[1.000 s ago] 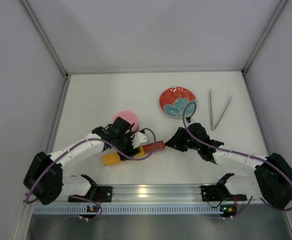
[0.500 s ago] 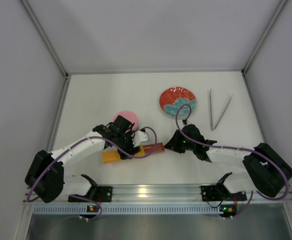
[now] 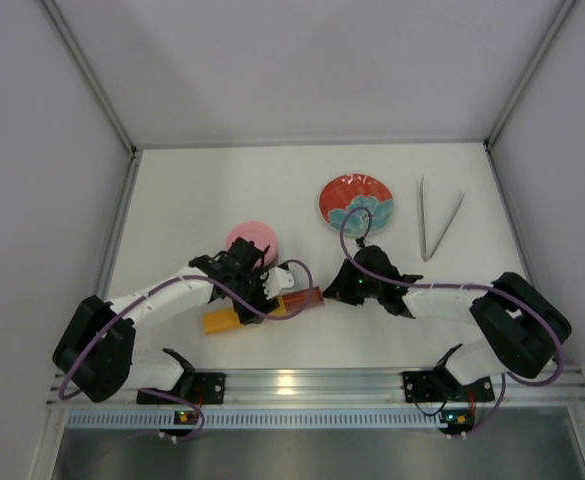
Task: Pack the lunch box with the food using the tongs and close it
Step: Close the cover of the utensil box.
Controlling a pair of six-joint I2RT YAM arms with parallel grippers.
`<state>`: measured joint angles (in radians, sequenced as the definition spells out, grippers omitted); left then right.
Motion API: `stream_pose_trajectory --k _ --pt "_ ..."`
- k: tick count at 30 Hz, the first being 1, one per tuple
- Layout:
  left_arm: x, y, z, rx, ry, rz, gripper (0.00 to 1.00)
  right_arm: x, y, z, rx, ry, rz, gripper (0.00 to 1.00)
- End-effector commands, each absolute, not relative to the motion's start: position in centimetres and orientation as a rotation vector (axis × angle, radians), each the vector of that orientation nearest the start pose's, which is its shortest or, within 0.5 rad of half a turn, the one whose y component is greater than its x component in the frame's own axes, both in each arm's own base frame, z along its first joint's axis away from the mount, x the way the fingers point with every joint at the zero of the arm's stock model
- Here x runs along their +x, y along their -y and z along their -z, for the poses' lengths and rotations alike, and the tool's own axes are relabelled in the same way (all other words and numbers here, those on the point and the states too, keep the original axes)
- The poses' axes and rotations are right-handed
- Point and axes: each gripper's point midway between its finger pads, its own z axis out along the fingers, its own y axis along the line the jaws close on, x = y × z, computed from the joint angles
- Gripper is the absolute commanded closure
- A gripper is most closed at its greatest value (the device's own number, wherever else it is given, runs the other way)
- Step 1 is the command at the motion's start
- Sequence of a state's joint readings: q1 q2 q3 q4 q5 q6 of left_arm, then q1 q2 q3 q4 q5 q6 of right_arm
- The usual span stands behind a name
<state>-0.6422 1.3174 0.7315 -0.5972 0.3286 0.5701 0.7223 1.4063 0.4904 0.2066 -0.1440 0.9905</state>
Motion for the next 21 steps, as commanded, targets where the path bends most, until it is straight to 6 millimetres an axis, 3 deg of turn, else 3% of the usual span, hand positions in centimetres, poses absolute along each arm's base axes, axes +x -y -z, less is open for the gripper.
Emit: stream_pose_trajectory --k 1,5,11,21 --pt "22.1 23.3 -7.3 1.524 -1.929 0.555 1.00 21.2 -33.1 -9.3 0.059 -2.388 -1.288 0.85" --pt "22.0 23.7 -7.2 1.517 -1.922 0.587 1.00 21.0 -33.5 -8.0 0.036 -2.435 -1.274 0.85" --pt "20.6 22.9 -5.2 1.532 -1.964 0.614 1.00 20.2 -33.5 -6.0 -0.001 -2.491 -1.241 0.85" --pt "22.0 25.2 -6.9 1.491 -1.929 0.631 1.00 18.5 -38.2 -5.9 -0.261 -2.511 -1.318 0.85"
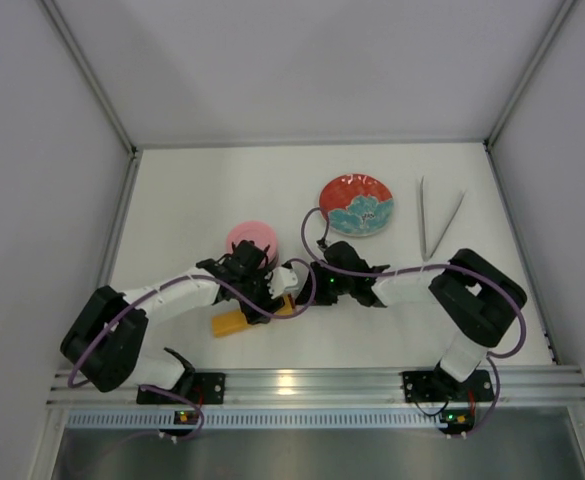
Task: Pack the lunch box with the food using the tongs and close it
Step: Close the cover of the utensil box.
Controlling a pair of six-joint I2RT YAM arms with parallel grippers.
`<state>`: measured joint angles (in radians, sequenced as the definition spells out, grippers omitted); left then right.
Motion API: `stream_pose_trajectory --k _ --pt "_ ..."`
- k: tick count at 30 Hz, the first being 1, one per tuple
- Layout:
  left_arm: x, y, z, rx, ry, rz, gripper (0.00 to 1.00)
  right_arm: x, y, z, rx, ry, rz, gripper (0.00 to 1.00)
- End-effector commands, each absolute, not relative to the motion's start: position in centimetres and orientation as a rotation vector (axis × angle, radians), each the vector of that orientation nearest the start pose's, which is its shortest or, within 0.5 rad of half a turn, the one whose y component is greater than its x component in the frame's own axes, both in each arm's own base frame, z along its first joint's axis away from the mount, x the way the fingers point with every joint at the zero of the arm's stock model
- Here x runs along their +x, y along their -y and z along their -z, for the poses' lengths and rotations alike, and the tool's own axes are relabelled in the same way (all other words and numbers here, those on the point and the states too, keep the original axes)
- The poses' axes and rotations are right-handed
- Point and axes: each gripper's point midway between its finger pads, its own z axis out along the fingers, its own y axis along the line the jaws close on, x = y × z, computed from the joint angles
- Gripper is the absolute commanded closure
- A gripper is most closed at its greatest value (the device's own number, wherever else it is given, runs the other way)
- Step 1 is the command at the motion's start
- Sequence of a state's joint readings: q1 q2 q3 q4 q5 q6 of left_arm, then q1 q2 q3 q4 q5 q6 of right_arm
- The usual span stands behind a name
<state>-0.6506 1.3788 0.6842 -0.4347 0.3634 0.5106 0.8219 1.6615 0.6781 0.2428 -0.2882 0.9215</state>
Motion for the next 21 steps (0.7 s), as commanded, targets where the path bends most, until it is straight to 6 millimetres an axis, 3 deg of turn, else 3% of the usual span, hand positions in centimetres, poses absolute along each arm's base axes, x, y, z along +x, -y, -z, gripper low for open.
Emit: stream_pose_trajectory --k 1,7,17,21 --pt "21.9 25.3 -6.8 1.493 -1.930 0.635 1.00 18.3 -38.4 -6.0 -0.271 -2.512 -1.328 0.85" --pt "21.7 25.2 -6.3 1.481 -1.953 0.638 1.00 18.2 -38.6 -6.5 -0.298 -2.497 -1.353 0.86" --pt "23.3 26.8 -8.2 1.386 -1.935 0.661 1.00 16.4 -38.7 -5.6 -0.381 -2.542 -1.406 0.89" --pt "23.9 27.1 -8.6 1.365 -1.919 0.653 1.00 15.8 -39.2 -6.1 -0.422 -2.528 -1.450 0.89"
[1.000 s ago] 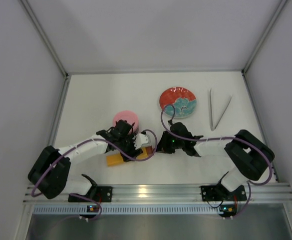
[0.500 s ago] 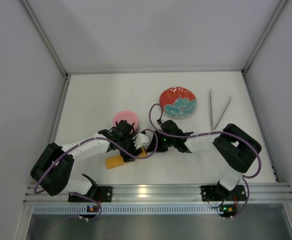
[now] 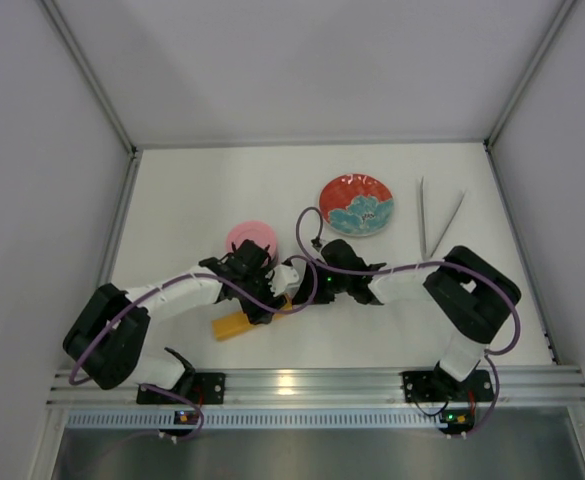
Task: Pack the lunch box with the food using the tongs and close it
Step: Close the cover of the utensil box, then place the utensil box at the center of the board.
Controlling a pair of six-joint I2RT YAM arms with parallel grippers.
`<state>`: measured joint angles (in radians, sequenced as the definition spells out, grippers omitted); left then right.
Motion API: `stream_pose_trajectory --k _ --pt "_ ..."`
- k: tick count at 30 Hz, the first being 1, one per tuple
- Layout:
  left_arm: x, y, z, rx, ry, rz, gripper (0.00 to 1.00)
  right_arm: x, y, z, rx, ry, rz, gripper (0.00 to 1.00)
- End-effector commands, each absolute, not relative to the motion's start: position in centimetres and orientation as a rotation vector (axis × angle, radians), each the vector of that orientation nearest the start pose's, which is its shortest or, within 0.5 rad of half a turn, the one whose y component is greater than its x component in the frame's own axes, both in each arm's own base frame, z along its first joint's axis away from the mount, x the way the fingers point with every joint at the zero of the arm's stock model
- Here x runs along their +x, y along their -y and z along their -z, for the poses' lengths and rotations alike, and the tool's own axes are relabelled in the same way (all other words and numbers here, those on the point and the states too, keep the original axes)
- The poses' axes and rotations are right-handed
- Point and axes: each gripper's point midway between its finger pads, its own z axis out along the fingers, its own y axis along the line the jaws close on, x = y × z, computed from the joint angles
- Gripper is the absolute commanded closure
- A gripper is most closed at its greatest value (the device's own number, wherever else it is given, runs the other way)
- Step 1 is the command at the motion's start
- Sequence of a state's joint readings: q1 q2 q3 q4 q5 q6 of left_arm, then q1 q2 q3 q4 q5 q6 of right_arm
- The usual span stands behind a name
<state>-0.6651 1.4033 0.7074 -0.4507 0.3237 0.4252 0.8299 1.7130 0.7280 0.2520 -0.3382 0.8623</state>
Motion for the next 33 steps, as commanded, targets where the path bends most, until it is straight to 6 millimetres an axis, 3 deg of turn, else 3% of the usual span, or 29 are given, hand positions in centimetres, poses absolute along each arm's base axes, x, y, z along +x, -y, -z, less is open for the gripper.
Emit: stream_pose_trajectory --k 1,7,10,16,19,22,30,31,33 --pt "24.0 27.2 -8.7 1.362 -1.918 0.656 1.00 15.7 -39.2 -6.0 -0.427 -2.533 -1.448 0.90" --pt "24.7 27.3 -9.1 1.353 -1.909 0.626 1.00 15.0 -40.1 -6.4 -0.508 -2.519 -1.460 0.90" --pt "24.6 27.3 -9.2 1.351 -1.913 0.630 1.00 14.4 -39.5 -5.6 -0.532 -2.552 -1.417 0.90" --pt "22.1 25.3 -8.0 1.420 -1.989 0.632 1.00 15.2 -37.5 -6.3 -0.453 -2.526 -1.317 0.86" --pt "20.3 23.2 -7.1 1.472 -2.036 0.599 1.00 16.2 -36.2 -7.7 -0.412 -2.496 -1.251 0.82" --pt "19.1 22.0 -7.1 1.482 -2.081 0.587 1.00 17.3 -34.8 -10.6 -0.400 -2.427 -1.197 0.78" --pt "18.5 21.8 -9.1 1.431 -2.139 0.609 1.00 18.6 -30.5 -13.7 -0.396 -2.417 -1.009 0.73" --pt "18.0 21.4 -9.3 1.429 -2.178 0.616 1.00 18.8 -30.0 -14.8 -0.401 -2.382 -1.000 0.73" --pt "18.2 21.8 -11.1 1.414 -2.171 0.626 1.00 19.3 -28.5 -15.2 -0.364 -2.385 -0.943 0.73"
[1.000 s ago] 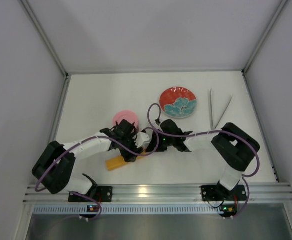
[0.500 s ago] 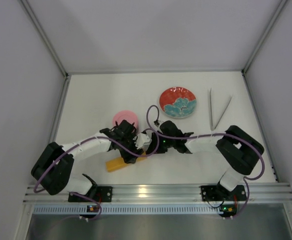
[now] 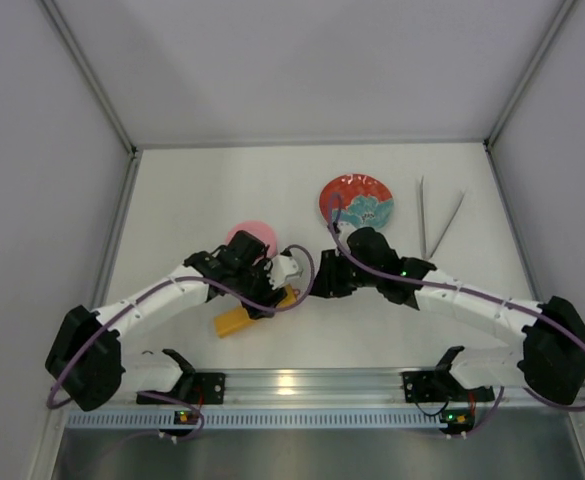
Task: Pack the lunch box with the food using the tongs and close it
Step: Place the utensil box at the center of the board.
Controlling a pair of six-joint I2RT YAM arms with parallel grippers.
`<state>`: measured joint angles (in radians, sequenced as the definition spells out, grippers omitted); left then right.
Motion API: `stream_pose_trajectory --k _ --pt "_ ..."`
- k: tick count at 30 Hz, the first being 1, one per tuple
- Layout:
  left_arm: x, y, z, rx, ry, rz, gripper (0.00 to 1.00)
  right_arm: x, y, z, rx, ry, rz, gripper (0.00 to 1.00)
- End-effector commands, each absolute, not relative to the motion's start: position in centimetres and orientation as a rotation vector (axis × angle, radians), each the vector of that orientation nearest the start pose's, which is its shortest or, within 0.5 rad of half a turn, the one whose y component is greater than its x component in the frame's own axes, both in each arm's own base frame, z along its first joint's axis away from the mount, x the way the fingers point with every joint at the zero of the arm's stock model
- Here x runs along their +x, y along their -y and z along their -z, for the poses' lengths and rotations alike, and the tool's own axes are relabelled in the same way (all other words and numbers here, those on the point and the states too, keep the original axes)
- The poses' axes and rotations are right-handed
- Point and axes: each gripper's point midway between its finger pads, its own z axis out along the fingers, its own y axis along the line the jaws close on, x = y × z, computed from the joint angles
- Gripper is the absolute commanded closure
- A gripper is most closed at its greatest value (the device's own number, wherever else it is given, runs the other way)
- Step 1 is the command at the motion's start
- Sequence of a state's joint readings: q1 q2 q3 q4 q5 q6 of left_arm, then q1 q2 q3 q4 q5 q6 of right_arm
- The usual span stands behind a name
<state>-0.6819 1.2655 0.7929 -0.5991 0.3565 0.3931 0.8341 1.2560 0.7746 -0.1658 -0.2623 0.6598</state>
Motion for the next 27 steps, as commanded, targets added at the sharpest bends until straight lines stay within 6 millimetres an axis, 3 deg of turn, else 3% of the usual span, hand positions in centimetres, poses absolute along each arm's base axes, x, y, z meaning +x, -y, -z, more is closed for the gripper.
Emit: stream_pose_trajectory --k 1,4,5,11,14,15,17,18,20,22,23,24,25,26,27 --pt "17.6 21.4 -11.5 1.420 -2.203 0.633 1.00 19.6 -27.7 -16.3 -0.345 -2.353 -0.935 0.73" --pt "16.7 21.7 -15.0 1.415 -2.187 0.695 1.00 20.4 -26.2 -17.6 -0.297 -2.313 -0.903 0.73" --pt "16.6 22.5 -17.2 1.416 -2.136 0.749 1.00 20.5 -25.7 -17.6 -0.288 -2.317 -0.883 0.73" --pt "15.4 23.2 -24.1 1.383 -2.026 0.844 1.00 21.2 -24.8 -17.7 -0.286 -2.314 -0.837 0.73" --pt "17.0 23.9 -28.9 1.250 -1.939 0.819 1.00 21.8 -24.8 -18.1 -0.274 -2.298 -0.833 0.73" --pt "18.5 23.6 -31.3 1.169 -1.905 0.746 1.00 22.0 -24.8 -18.1 -0.273 -2.297 -0.830 0.73" --pt "20.7 23.3 -33.6 1.029 -1.905 0.659 1.00 22.3 -24.8 -18.2 -0.271 -2.296 -0.825 0.73" --pt "23.1 21.7 -35.5 0.900 -1.899 0.507 1.00 22.4 -24.8 -18.0 -0.274 -2.303 -0.817 0.74" --pt "26.1 19.7 -36.1 0.748 -1.937 0.322 1.00 22.6 -24.8 -17.9 -0.275 -2.307 -0.811 0.74" --pt "28.9 16.0 -37.0 0.588 -1.975 0.146 1.00 22.8 -25.0 -17.6 -0.277 -2.308 -0.810 0.73" --pt "30.2 15.0 -36.4 0.548 -2.016 0.117 1.00 22.8 -25.0 -17.6 -0.279 -2.307 -0.814 0.74" --pt "32.1 11.0 -36.1 0.418 -2.067 0.059 1.00 22.8 -25.1 -17.4 -0.279 -2.310 -0.815 0.74" --pt "32.9 10.0 -36.3 0.367 -2.082 0.116 1.00 22.9 -25.2 -17.4 -0.281 -2.306 -0.820 0.74" --pt "34.2 6.6 -35.8 0.255 -2.116 0.072 1.00 22.9 -25.2 -17.2 -0.285 -2.310 -0.818 0.74" --pt "35.1 5.5 -34.7 0.228 -2.154 0.054 1.00 22.9 -25.2 -17.2 -0.284 -2.308 -0.817 0.74"
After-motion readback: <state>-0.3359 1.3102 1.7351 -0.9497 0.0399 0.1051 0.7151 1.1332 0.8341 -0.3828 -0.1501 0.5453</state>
